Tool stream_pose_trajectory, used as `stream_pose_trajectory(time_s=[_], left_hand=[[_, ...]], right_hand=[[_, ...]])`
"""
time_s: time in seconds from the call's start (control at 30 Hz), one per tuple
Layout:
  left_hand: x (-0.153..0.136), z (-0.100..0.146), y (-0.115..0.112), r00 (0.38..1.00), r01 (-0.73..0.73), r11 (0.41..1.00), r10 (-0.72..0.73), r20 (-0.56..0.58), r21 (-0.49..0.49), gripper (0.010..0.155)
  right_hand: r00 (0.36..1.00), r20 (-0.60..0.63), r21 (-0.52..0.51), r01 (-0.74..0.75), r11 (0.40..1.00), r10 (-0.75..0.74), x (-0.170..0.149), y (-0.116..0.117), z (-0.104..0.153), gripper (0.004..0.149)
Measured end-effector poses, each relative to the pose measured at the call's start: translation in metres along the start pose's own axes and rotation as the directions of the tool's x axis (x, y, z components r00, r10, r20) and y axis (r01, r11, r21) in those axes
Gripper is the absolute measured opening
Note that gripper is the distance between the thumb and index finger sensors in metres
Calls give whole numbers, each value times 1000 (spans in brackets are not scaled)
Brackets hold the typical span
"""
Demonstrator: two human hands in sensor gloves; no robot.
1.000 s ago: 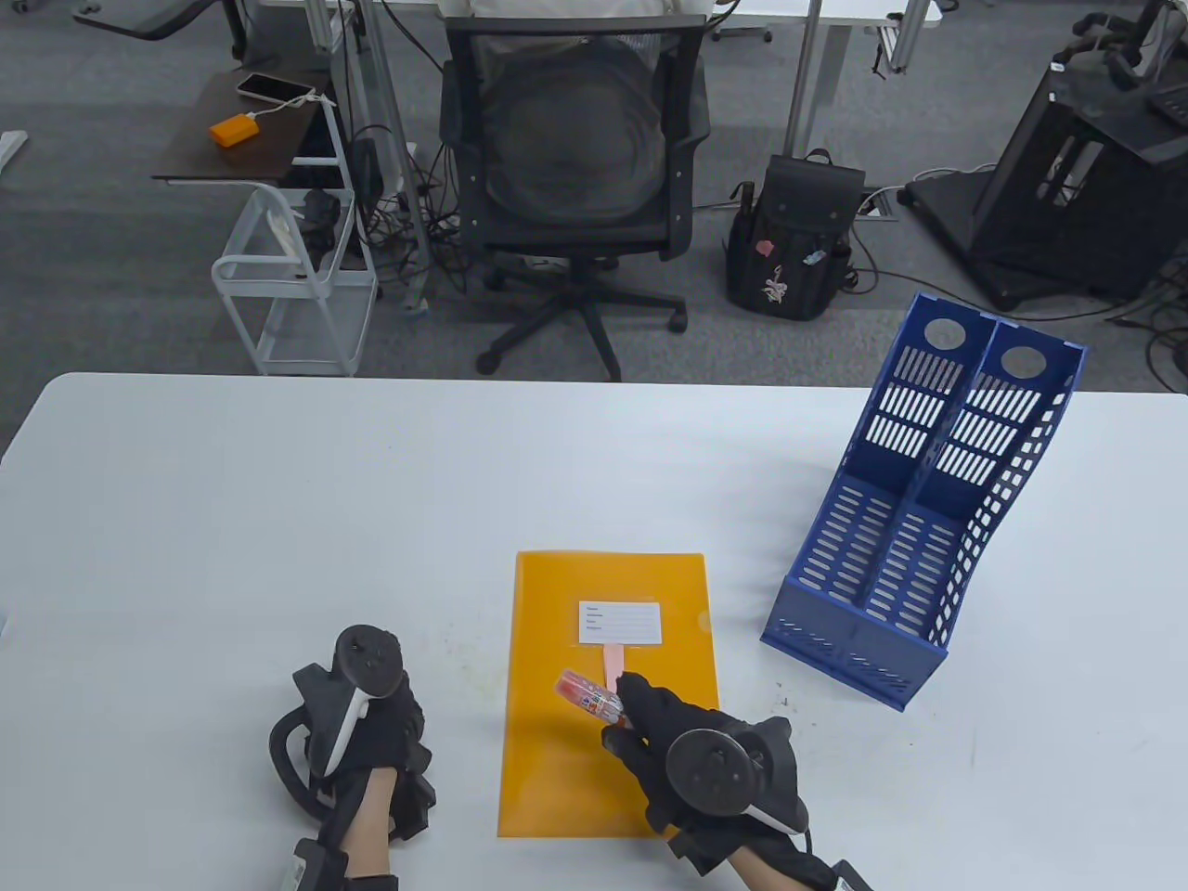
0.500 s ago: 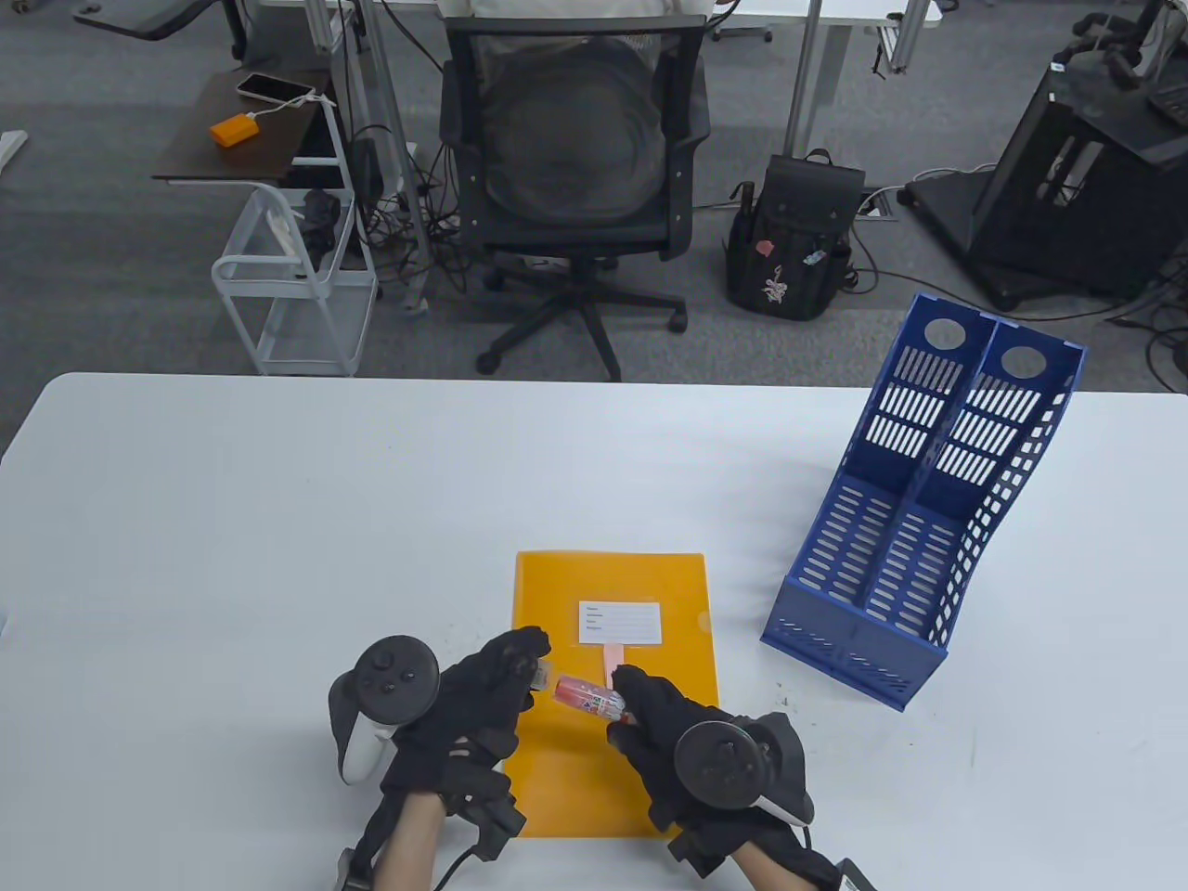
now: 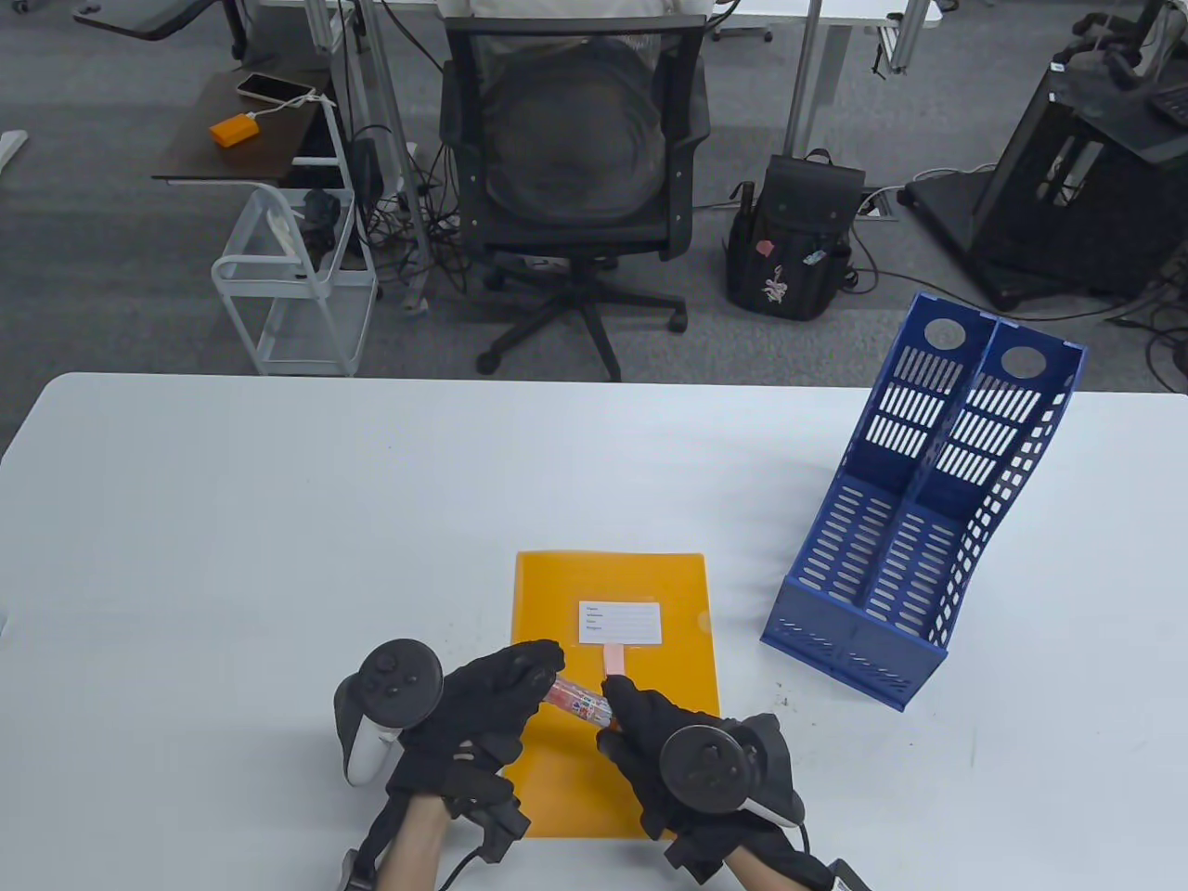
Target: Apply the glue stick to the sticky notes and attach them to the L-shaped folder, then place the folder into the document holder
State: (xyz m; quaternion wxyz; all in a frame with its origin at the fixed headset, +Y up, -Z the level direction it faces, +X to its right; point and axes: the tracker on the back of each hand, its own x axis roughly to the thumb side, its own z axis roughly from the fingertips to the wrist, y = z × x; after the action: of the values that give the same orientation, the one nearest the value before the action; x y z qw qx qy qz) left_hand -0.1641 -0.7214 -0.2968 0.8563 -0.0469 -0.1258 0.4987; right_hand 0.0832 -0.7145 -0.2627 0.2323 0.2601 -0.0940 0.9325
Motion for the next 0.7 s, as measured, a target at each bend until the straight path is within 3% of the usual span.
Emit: stream_pose_trajectory(time_s=[0.33, 0.5, 0.63, 0.7], left_hand=[[0, -1, -7, 999, -33, 999, 33, -16, -12, 49], [6, -2, -16, 998, -56, 997, 58, 35, -60, 63], [7, -2, -14, 999, -26, 998, 28, 32, -62, 61], [5, -1, -7, 1000, -4, 1000, 4, 17, -6, 60]], right_hand=[[997, -17, 4, 78, 997, -78, -4, 3, 0, 63], [992, -7, -26, 128, 991, -128, 2, 6, -1, 65], [999, 4, 16, 44, 999, -44, 2, 12, 0, 68], [1000, 9, 27, -26, 999, 26, 2, 13, 0, 70]])
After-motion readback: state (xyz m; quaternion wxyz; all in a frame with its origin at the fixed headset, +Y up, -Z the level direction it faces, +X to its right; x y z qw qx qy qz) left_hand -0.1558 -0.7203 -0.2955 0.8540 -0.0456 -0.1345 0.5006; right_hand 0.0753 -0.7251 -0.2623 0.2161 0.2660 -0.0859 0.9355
